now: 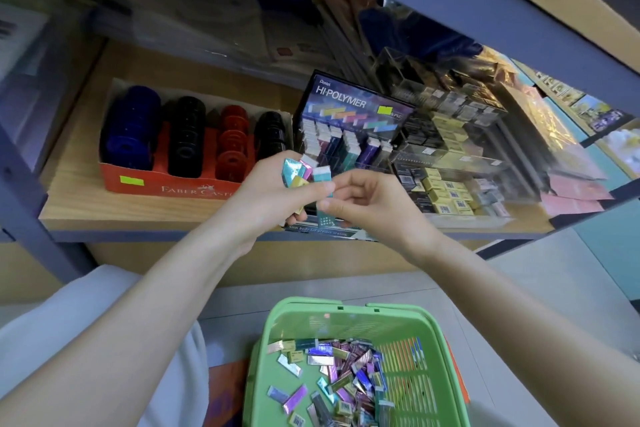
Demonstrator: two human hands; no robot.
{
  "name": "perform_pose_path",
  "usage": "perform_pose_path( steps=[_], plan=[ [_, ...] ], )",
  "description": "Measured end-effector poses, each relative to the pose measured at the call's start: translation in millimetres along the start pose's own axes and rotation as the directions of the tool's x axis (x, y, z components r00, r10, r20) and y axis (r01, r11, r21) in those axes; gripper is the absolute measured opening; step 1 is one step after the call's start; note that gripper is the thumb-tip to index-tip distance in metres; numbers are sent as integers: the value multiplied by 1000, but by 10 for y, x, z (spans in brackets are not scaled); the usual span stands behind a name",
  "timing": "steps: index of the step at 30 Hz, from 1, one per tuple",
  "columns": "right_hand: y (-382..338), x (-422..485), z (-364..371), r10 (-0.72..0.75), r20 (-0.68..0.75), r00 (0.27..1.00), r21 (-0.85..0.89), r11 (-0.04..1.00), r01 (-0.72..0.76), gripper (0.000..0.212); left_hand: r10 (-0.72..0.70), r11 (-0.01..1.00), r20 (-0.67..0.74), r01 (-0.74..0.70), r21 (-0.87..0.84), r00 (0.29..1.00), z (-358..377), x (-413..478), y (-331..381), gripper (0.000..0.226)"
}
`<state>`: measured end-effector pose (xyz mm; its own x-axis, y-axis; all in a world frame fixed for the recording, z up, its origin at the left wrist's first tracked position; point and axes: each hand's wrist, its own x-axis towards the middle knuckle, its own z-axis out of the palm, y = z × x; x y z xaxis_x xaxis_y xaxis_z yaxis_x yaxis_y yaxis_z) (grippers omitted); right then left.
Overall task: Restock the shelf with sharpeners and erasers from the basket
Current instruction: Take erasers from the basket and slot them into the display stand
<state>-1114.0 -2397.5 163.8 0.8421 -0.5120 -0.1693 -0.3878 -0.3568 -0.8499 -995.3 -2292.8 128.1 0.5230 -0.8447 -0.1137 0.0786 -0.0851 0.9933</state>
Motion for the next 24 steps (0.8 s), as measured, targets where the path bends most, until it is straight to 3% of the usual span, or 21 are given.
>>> perform_pose_path(
  steps=[4, 9, 13, 18, 24],
  plan=[
    [62, -23, -87, 1, -60, 998, -17, 1000, -2, 13, -84, 991, 14, 85, -105, 996, 90, -3, 21, 26],
    [113, 122, -393, -51, -368, 928, -87, 996, 20, 29, -191, 931, 66, 202, -304, 979, 103, 7, 55, 30],
    [211, 367, -528, -72, -505, 860, -110, 994, 18, 15, -212, 905, 87, 229, -359, 973, 96, 16, 62, 30],
    [294, 524, -505, -132, -387, 913, -296, 955, 13, 16, -236, 895, 18, 224, -385, 972, 57, 63, 62, 29],
    [215, 614, -527, -178, -338, 924, -354, 934, 50, 21, -261, 834, 58, 256, -490, 964, 28, 62, 87, 15]
  ],
)
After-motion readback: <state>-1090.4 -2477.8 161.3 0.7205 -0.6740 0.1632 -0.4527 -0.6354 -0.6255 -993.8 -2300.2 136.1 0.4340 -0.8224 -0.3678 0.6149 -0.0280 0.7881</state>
